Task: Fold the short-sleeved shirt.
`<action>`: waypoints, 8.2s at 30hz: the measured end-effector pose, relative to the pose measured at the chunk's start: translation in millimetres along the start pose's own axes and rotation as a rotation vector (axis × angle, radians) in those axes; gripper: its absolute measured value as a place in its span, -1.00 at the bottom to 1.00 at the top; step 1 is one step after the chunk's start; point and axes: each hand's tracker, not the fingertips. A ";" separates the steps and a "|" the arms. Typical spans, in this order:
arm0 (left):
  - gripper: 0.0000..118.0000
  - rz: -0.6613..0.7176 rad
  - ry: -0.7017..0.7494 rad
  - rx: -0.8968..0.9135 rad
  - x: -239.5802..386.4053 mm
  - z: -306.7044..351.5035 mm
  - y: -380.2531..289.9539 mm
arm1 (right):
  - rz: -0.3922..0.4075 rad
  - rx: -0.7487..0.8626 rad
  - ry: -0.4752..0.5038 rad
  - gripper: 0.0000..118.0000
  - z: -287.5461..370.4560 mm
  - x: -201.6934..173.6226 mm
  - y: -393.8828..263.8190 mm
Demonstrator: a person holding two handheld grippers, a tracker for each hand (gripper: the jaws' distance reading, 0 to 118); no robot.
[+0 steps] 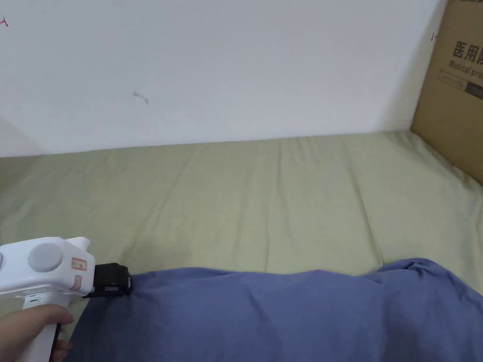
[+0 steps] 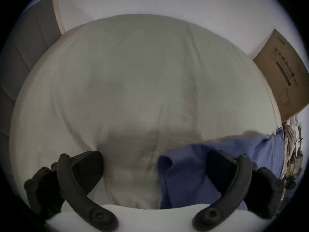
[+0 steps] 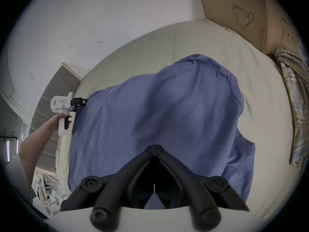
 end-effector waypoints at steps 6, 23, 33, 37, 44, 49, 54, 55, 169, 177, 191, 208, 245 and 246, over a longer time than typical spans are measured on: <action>0.66 -0.088 0.065 0.007 15.8 21.2 5.4 | -0.012 0.011 -0.004 -1.00 -1.3 7.2 7.4; -1.00 -0.170 -0.087 0.030 17.0 130.1 -37.1 | -0.123 -0.038 -0.208 0.64 -99.5 70.0 216.5; -1.00 -0.156 -0.110 -0.014 14.5 125.0 -40.1 | 0.044 -0.140 -0.267 -0.60 -125.0 66.4 214.0; -1.00 -0.132 -0.151 -0.004 13.2 139.6 -46.0 | 0.074 -0.022 -0.257 -0.89 -76.1 53.3 212.4; -1.00 -0.123 -0.129 0.168 16.6 231.0 -55.8 | 0.097 0.157 -0.170 -0.91 48.8 21.0 201.1; -1.00 -0.099 -0.143 0.356 22.6 334.1 -42.2 | 0.152 0.244 -0.141 -0.91 145.7 -19.2 185.9; -1.00 -0.115 -0.139 0.465 33.6 419.0 -25.1 | 0.198 0.380 -0.136 -0.91 237.0 -62.2 189.1; -1.00 -0.101 -0.144 0.488 35.0 434.2 -20.4 | 0.198 0.398 -0.130 -0.91 254.8 -69.8 193.8; 0.88 -0.004 0.026 -0.071 -30.1 221.1 -310.2 | 0.178 0.068 -0.198 -1.00 152.4 -43.5 -150.4; -0.35 -0.186 0.034 -0.099 -12.5 233.4 -305.6 | 0.146 0.015 -0.286 -1.00 137.7 -6.7 -143.5; -0.91 -0.080 -0.075 -0.013 -12.2 283.8 -291.2 | 0.035 -0.191 -0.346 0.80 94.0 85.9 -125.6; -0.91 -0.012 -0.103 -0.012 -4.7 300.9 -284.7 | -0.022 -0.040 -0.181 -0.91 148.6 87.3 -118.4; 0.92 -0.106 -0.034 0.058 20.3 214.8 -147.4 | -0.036 0.085 -0.302 0.67 100.7 67.7 -17.1; 0.89 -0.113 -0.024 0.053 20.3 222.3 -156.0 | -0.030 0.086 -0.296 0.67 106.3 62.0 -22.1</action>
